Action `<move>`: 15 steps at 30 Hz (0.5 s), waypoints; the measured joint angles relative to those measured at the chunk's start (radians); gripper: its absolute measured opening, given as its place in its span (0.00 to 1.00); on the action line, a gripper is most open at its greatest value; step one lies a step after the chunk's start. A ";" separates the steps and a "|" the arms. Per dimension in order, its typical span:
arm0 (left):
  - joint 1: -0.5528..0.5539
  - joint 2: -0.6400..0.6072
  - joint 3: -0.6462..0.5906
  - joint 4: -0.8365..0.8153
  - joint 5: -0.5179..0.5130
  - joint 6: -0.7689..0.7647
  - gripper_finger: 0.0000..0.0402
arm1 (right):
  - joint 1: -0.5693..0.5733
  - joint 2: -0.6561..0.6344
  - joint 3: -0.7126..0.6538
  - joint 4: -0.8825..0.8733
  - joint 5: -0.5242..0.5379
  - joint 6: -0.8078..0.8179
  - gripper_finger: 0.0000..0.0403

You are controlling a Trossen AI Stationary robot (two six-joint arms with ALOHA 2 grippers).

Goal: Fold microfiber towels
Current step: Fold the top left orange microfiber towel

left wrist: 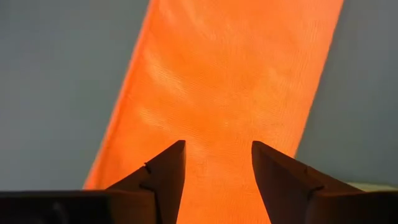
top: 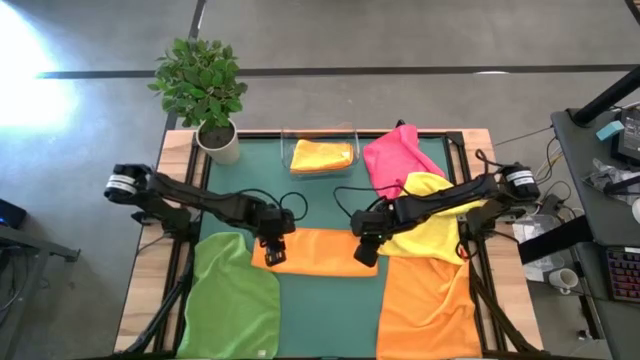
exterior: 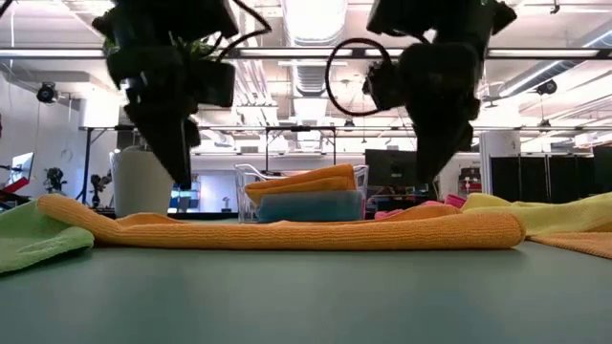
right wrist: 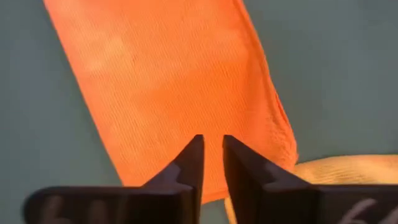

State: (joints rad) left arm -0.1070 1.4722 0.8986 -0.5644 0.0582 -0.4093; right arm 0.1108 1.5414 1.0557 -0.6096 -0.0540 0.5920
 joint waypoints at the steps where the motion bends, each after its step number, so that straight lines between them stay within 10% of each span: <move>1: -0.001 0.003 -0.016 0.016 0.008 -0.002 0.40 | -0.002 0.000 -0.010 0.001 0.000 0.000 0.07; 15: 0.008 0.111 -0.113 0.142 -0.036 0.003 0.03 | -0.020 0.077 -0.083 0.106 -0.085 -0.001 0.02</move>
State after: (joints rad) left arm -0.0993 1.5831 0.7854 -0.4225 0.0221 -0.4065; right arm 0.0909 1.6184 0.9724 -0.5037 -0.1387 0.5913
